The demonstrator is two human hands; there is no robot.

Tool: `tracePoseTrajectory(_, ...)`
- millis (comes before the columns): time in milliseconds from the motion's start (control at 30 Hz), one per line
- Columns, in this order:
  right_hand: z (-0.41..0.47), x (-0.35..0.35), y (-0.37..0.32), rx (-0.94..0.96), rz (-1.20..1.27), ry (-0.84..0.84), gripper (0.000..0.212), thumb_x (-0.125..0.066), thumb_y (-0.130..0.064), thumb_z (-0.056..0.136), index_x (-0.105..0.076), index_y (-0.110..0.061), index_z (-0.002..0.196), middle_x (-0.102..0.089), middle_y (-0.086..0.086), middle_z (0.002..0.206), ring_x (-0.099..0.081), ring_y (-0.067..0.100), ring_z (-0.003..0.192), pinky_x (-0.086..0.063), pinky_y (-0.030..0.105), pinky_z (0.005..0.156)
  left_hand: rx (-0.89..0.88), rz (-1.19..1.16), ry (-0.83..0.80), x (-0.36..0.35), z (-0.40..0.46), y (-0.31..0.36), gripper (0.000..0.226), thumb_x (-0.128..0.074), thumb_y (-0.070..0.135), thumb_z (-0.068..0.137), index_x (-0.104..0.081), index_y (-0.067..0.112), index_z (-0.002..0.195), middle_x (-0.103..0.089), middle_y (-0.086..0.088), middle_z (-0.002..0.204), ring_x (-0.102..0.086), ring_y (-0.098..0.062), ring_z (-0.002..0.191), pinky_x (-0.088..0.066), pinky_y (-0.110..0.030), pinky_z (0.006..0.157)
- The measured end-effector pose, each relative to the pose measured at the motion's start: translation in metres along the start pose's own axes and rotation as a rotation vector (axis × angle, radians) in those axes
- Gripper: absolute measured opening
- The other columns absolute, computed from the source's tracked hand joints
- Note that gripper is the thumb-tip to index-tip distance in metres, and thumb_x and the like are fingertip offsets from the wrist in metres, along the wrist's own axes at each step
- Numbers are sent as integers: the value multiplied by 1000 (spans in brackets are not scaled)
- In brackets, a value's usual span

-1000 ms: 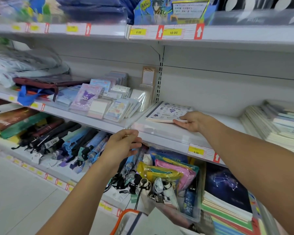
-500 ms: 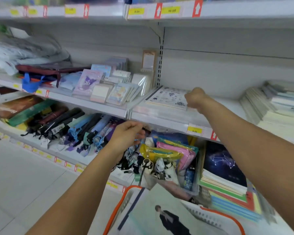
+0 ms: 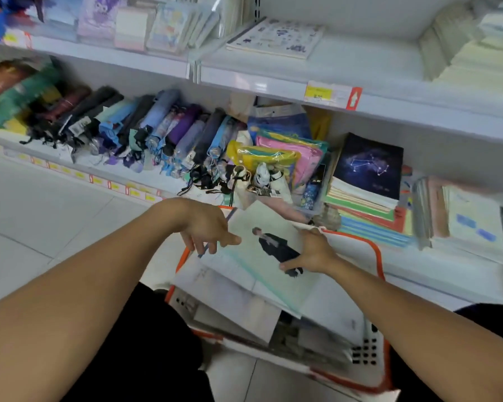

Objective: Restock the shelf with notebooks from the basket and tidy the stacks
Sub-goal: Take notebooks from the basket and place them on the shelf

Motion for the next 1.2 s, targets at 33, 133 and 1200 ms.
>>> tracePoseTrajectory(33, -2, 0, 6, -55, 37, 3, 131, -78, -86, 26, -44, -35, 141, -51, 0, 135, -44, 26, 129, -45, 40, 104, 45, 35, -27, -7, 0, -6, 45, -48, 57, 93, -61, 14, 100, -70, -5, 103, -68, -22, 94, -58, -34, 79)
tracePoseTrajectory(133, 8, -9, 29, -122, 113, -28, 128, -82, -82, 18, -54, -31, 133, -60, -4, 126, -55, 20, 120, -50, 36, 99, 106, 101, -34, -15, 7, -10, 50, -46, 60, 93, -61, 13, 105, -70, -4, 104, -68, -21, 99, -58, -37, 83)
tracePoseTrajectory(1200, -24, 73, -11, -82, -79, -97, 48, -85, -39, 75, -66, -16, 113, -61, 3, 111, -58, 22, 99, -45, 29, 77, -152, -402, 987, 89, -40, -3, 43, -42, 3, 94, -58, 13, 133, -48, -12, 138, -49, -33, 122, -42, -35, 103)
Point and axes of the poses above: each hand's wrist, its own z-axis towards the middle knuckle, its own x-axis out of the back of the hand, y = z × x, the point moved 9 cm from there along z, towards the middle knuckle
